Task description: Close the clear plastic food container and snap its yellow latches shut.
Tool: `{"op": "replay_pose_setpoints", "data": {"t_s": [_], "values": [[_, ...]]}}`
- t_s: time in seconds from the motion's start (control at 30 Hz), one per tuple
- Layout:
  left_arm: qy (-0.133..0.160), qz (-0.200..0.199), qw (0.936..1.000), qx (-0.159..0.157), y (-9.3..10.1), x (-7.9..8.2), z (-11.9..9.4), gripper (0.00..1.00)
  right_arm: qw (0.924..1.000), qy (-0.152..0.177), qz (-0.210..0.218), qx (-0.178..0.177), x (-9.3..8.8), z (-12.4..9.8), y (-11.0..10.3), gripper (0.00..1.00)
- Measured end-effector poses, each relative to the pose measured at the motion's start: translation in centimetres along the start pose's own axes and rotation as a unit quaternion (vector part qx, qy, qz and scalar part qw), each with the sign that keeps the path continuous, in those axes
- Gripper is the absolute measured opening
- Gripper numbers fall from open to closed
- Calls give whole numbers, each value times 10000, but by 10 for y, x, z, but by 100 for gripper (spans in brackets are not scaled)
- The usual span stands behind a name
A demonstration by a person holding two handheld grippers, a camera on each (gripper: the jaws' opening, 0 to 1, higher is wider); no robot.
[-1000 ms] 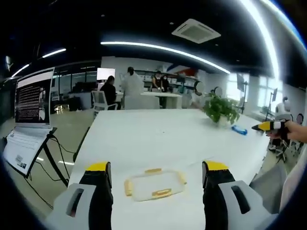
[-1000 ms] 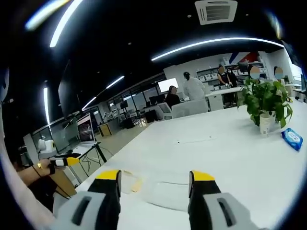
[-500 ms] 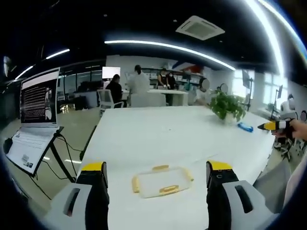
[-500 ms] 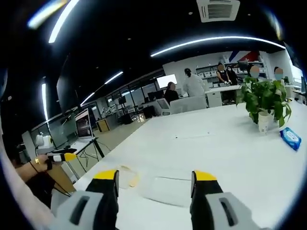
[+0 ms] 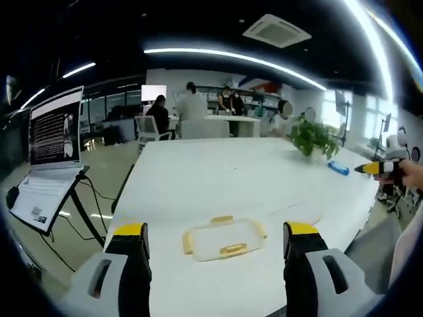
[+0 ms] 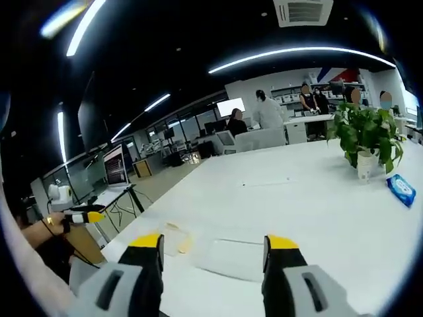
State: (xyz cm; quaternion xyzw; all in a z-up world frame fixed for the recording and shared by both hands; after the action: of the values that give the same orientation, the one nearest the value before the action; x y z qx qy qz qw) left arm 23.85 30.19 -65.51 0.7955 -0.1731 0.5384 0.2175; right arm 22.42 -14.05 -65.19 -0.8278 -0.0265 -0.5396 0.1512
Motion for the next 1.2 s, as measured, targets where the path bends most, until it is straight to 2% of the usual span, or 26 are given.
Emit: {"op": "replay_pose_setpoints", "data": {"t_s": [0.3, 0.47, 0.77, 1.1, 1.2], "values": [[-168, 86, 9998, -30, 3, -2, 4, 81, 10000, 17, -48, 64, 0, 1, -2, 59], [-201, 134, 9997, -58, 3, -1, 3, 81, 9999, -33, -2, 120, -6, 4, -3, 59], [-266, 48, 9996, -86, 7, -9, 5, 80, 9996, -133, -46, 264, -7, 6, -8, 59], [-499, 67, 9986, -189, 7, -20, 8, 80, 9984, -398, -187, 364, -13, 15, -11, 59], [-590, 116, 9980, -213, 4, -23, 11, 79, 9961, -616, -496, 387, -17, 21, -11, 58]]}}
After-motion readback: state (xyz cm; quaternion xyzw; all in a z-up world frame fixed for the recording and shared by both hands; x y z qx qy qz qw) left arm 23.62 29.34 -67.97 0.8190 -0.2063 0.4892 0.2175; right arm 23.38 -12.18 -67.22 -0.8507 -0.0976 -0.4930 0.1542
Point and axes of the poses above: the point that each gripper's makers call its tool centre point, and the gripper's own axes: z roughly forward along the fingers, y roughly to its right, x roughly out of its top, the point moved 9 cm from there along -z, roughly backward along the fingers, and after that the axes turned 13 degrees about -x, right-handed, at the moved point
